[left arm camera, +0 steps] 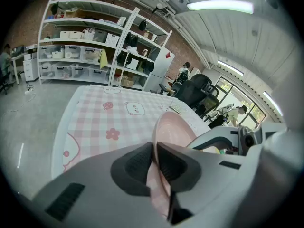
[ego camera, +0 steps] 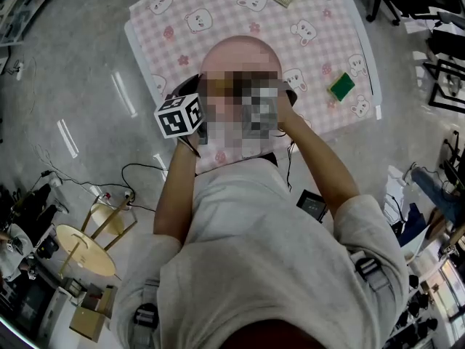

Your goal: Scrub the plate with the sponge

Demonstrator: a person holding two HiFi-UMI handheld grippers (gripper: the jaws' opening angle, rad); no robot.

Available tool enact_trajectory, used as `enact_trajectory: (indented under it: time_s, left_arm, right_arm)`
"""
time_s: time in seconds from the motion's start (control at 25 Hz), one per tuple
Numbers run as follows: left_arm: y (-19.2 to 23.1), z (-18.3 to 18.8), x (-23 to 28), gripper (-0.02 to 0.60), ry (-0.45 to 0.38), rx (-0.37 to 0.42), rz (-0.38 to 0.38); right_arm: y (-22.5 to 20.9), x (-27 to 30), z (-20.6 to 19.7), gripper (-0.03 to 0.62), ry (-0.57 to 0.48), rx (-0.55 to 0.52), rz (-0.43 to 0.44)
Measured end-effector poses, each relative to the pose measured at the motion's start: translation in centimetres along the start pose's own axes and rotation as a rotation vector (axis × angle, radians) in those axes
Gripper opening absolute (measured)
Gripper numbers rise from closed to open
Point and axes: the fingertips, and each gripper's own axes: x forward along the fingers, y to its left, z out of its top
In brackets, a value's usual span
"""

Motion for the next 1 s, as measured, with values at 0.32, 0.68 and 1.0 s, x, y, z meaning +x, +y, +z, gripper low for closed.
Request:
enact_trajectory:
  time_s: [0.32,0.68,1.0]
  left_arm:
    - [0.5,0.1,0.4,0.043,0.004,0.011,-0.001]
    - [0.0,0.4,0.1,0.041,0.007,0.03,-0.015]
    - [-0.1,0.6,0.1,0.041,0.008,0.037,-0.019]
  right_arm:
    - [3.9,-0.6,-2.0,0.083,0.032,0.0,0.065]
    - [3.8,-1.9,-6.0,0.083,0.096,0.073,0.056]
    - [0.2,-2.3,-9.6,0.083,0.171,0.182,-0.017]
